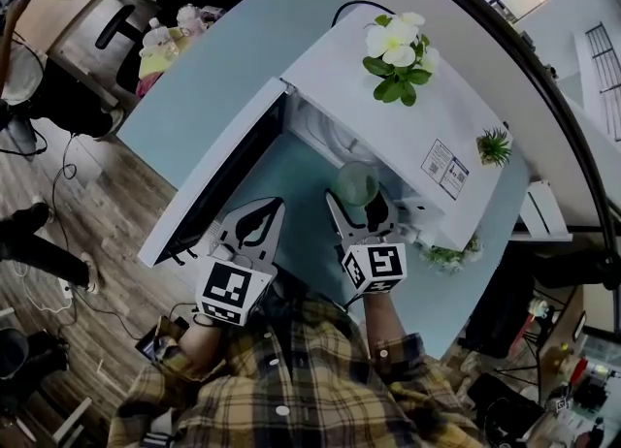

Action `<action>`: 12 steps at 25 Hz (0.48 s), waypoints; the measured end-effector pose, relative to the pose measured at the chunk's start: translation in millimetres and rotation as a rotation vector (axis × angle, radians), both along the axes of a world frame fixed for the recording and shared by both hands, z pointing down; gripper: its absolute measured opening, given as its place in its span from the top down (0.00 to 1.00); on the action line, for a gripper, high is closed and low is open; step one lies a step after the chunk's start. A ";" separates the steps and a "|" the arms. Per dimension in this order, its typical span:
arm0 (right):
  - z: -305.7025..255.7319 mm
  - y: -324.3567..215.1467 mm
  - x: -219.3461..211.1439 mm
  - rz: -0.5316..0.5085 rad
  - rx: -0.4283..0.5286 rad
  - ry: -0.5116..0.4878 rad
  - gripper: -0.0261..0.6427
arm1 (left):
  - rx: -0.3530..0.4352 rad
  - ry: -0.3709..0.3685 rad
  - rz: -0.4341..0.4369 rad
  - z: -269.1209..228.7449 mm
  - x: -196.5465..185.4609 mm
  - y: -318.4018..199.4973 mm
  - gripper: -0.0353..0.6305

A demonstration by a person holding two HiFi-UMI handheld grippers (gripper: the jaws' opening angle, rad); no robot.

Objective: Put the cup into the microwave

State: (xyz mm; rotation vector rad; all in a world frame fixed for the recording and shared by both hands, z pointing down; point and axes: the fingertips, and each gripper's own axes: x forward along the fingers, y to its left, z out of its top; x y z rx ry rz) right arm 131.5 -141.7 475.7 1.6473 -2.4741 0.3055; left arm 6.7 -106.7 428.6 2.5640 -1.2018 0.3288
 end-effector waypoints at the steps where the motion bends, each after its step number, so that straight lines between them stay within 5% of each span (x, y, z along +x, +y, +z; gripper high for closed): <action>1: 2.7 -1.4 0.1 0.001 -0.003 0.002 0.42 | 0.000 0.001 0.001 0.0 0.6 -0.3 0.96; 12: 27.3 -21.2 1.9 0.027 -0.025 0.022 0.42 | -0.009 -0.002 0.002 4.6 1.6 -6.7 0.96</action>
